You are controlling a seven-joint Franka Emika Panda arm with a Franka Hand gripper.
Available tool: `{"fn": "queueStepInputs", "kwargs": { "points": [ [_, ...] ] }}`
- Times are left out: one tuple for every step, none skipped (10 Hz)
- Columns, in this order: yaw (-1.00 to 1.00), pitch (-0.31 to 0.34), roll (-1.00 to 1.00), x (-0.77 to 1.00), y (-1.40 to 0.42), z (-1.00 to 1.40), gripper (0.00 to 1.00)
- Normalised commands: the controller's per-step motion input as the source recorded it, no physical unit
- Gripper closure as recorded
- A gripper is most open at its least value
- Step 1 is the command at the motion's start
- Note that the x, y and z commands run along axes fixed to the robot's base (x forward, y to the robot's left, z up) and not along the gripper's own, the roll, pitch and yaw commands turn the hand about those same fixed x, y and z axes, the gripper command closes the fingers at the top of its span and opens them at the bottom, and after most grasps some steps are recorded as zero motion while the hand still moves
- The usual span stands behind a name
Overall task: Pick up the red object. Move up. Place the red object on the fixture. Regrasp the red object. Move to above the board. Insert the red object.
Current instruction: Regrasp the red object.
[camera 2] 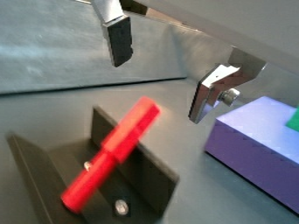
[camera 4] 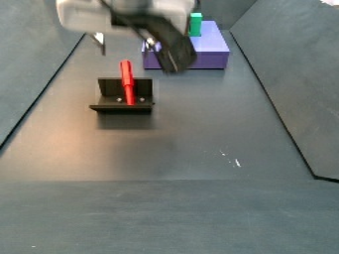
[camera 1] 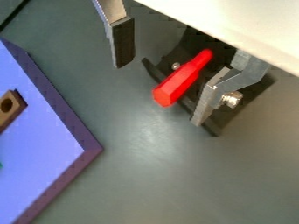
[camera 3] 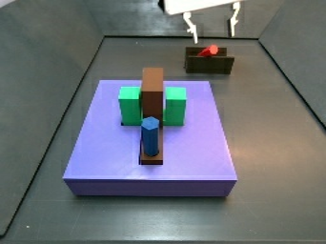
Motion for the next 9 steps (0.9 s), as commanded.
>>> {"fn": "queueStepInputs", "kwargs": {
  "points": [
    [0.33, 0.231, 1.00, 0.22, 0.00, 0.32, 0.00],
    [0.38, 0.260, 1.00, 0.24, 0.00, 0.21, 0.00],
    [0.37, 0.334, 1.00, 0.19, 0.01, 0.08, 0.00],
    [0.36, 0.386, 1.00, 0.15, 0.00, 0.08, 0.00],
    [0.36, 0.386, 1.00, 0.15, 0.00, 0.09, 0.00],
    [0.36, 0.389, 1.00, 0.14, 0.00, 0.09, 0.00],
    [0.21, 0.469, 1.00, 0.00, 0.00, 0.13, 0.00],
    [0.05, 0.580, 1.00, 0.00, -0.03, 0.15, 0.00],
    [0.04, 0.600, 1.00, 0.00, -0.03, 0.15, 0.00]
  ]
}}
